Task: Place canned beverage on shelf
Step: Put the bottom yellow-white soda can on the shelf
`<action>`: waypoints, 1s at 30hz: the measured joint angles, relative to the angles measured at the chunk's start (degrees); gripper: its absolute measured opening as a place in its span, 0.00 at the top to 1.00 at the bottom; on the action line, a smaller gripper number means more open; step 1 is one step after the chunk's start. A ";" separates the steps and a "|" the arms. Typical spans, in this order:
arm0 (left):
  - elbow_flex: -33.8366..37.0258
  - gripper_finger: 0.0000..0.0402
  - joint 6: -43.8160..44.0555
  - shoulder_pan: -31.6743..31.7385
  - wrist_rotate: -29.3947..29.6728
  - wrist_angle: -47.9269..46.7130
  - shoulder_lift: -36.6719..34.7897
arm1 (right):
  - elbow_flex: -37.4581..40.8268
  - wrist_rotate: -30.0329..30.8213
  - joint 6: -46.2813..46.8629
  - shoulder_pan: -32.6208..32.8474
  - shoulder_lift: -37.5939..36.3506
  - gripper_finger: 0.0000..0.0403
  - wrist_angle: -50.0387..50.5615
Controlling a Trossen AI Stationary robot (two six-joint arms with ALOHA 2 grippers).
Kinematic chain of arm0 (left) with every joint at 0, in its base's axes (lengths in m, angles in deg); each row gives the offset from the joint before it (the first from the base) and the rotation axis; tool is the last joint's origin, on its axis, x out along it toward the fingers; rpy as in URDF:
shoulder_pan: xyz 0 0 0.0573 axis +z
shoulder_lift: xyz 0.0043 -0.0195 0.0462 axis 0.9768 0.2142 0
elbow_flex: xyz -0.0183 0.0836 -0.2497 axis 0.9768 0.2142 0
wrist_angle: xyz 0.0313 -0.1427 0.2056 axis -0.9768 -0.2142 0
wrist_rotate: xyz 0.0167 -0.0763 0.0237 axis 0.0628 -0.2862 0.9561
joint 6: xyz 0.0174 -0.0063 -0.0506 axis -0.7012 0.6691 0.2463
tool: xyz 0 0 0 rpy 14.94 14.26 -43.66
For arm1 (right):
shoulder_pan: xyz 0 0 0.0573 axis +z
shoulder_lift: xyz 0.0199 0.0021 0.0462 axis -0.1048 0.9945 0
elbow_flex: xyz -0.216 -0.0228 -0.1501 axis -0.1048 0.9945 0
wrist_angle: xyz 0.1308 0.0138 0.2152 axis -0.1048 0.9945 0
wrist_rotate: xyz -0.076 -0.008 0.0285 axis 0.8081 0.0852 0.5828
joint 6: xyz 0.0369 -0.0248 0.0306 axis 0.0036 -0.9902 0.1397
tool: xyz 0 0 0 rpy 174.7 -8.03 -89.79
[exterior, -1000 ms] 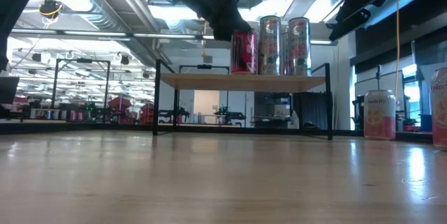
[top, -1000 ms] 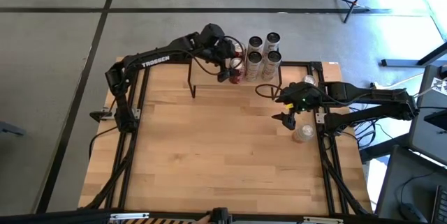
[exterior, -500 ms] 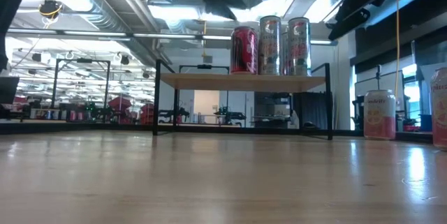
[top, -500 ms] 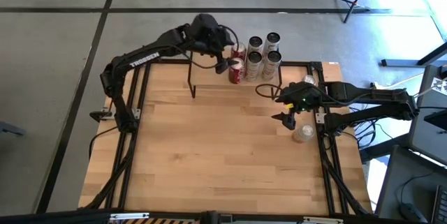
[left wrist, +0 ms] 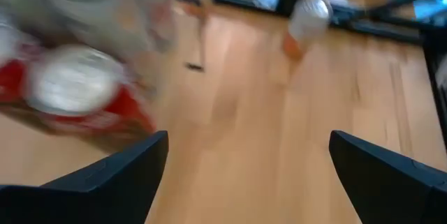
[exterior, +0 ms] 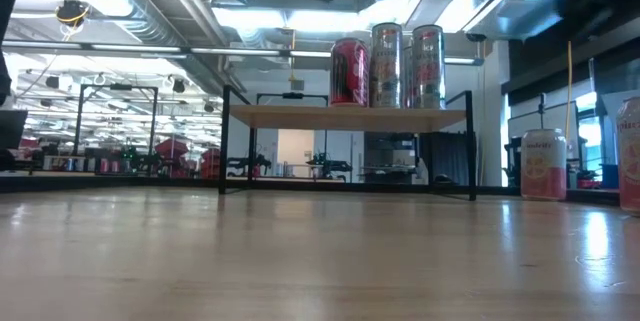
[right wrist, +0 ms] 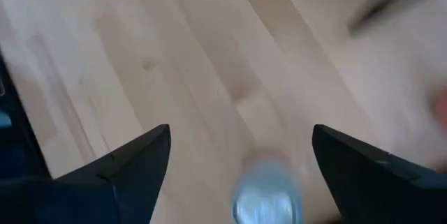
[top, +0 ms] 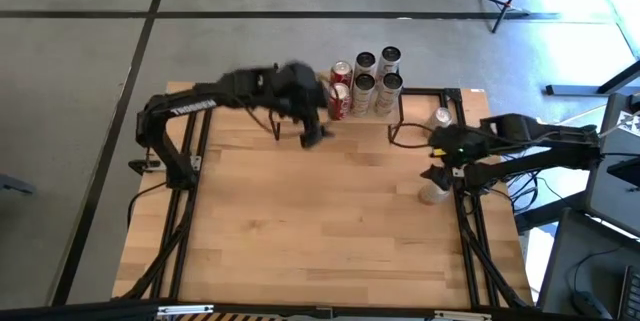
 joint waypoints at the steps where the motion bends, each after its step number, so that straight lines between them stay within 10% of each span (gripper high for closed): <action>1: 1.13 0.05 0.79 -1.53 0.76 0.21 0.02 | 0.20 0.22 3.48 0.75 -0.48 0.17 2.01; 30: 12.07 0.05 9.06 -12.76 4.18 8.14 0.13 | 11.08 -3.00 16.16 4.75 7.05 0.17 8.37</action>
